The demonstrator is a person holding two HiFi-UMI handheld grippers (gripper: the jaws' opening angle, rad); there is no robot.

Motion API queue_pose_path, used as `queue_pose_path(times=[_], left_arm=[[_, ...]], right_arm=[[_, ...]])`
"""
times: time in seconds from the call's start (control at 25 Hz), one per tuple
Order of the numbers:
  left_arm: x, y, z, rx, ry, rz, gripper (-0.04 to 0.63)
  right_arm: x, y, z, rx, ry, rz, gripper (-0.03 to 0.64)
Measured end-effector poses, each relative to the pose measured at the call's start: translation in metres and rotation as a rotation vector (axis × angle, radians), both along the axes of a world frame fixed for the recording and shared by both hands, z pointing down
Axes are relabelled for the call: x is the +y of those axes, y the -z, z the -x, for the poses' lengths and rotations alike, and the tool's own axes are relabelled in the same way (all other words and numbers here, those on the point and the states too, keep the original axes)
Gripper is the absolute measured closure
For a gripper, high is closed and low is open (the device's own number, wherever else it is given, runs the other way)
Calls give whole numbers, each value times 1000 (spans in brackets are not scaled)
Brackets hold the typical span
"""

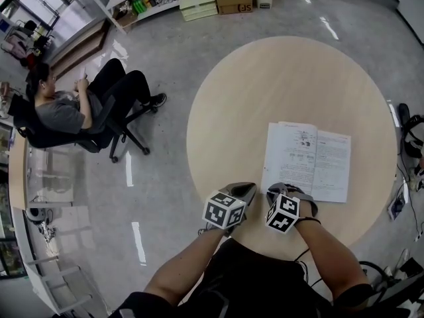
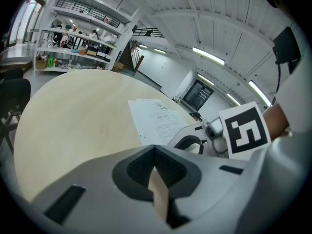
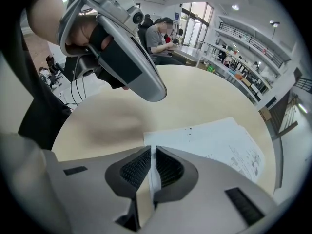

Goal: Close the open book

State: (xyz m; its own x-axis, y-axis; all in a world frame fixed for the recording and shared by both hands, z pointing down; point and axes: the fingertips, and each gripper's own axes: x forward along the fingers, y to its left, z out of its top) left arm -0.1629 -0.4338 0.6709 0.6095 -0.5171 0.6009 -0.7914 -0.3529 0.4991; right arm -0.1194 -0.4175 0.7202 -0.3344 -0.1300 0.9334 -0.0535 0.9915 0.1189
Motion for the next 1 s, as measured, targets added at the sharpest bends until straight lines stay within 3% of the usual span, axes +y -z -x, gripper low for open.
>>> queue_pose_path(times=[0.2,0.44,0.76,1.0], left_arm=[[1,2,-1,8,3,2,606],[-9,11,-6,24,-1,-13,606],[-22,26,-17,44,-17,-24,606],[-35,38,-50,36,-93,-40,606]], right_arm=[[-6,16,-2,-56,-45,-66,617],[-15,71,-15,-252,-213,-131,618],[-37,146,-100,-425,-488,-275,618],[-37,155,-164,-497,-700,-290,618]])
